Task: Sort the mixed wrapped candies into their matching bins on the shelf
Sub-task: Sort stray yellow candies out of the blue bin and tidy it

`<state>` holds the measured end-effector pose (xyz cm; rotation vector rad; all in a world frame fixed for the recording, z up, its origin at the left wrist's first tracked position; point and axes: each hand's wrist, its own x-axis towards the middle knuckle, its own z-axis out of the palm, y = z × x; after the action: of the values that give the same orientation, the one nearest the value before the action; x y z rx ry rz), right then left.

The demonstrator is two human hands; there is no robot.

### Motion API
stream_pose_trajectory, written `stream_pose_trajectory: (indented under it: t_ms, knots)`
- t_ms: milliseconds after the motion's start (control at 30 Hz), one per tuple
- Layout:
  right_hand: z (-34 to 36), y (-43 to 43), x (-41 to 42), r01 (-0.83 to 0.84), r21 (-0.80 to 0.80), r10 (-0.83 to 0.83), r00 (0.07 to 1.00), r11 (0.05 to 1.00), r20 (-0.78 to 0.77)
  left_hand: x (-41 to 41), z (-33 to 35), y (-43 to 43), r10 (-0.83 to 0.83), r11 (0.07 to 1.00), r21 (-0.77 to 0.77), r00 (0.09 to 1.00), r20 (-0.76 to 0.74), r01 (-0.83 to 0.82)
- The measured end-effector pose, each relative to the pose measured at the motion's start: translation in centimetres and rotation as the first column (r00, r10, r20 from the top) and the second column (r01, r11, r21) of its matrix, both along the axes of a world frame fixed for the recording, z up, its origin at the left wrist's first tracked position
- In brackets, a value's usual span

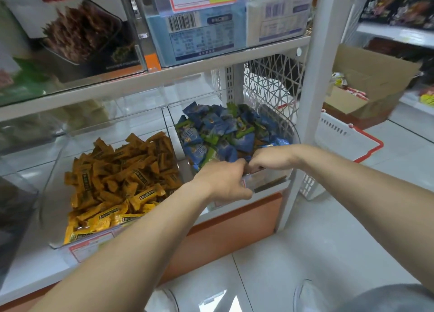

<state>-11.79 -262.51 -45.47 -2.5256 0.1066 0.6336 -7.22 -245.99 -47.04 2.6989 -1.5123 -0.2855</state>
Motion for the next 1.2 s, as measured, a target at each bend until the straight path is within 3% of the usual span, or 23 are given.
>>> stream_pose_trajectory:
  t_ms: [133,200,267,333,367,467,700,1200]
  knots:
    - [1.1,-0.9,-1.6,0.081,0.134,-0.102,0.982,0.988,0.161,0.0,-0.3,-0.1,0.114,0.957,-0.255,0.986,-0.118,-0.141]
    - [1.7,-1.2,-2.3,0.103,0.162,-0.132,0.974,0.981,0.183,0.1,-0.3,-0.1,0.133,0.937,-0.309,0.984,-0.12,-0.164]
    - [1.9,-1.2,-2.8,0.064,-0.052,-0.056,0.987,0.997,0.152,0.1,-0.3,-0.1,0.126,0.937,-0.309,0.982,-0.139,-0.164]
    - [1.6,-1.0,-2.9,-0.043,-0.346,0.079,0.993,0.937,0.09,0.4,-0.1,-0.1,0.115,0.948,-0.277,0.978,-0.171,-0.16]
    - [1.6,-0.9,-3.0,-0.072,-0.408,0.096,0.995,0.91,0.039,0.5,0.0,-0.1,0.106,0.96,-0.241,0.981,-0.161,-0.144]
    - [1.9,-1.0,-3.3,-0.097,-0.438,0.083,0.995,0.894,-0.051,0.5,0.1,-0.2,0.081,0.985,-0.147,0.992,-0.093,-0.095]
    - [1.3,-0.8,-2.4,-0.201,-0.543,0.125,0.977,0.815,-0.174,0.3,0.0,-0.1,0.086,0.978,-0.184,0.994,-0.061,-0.096]
    - [0.5,-1.4,-1.8,-0.15,-0.548,0.12,0.989,0.823,-0.09,0.3,0.4,0.0,0.099,0.976,-0.175,0.98,-0.173,-0.129]
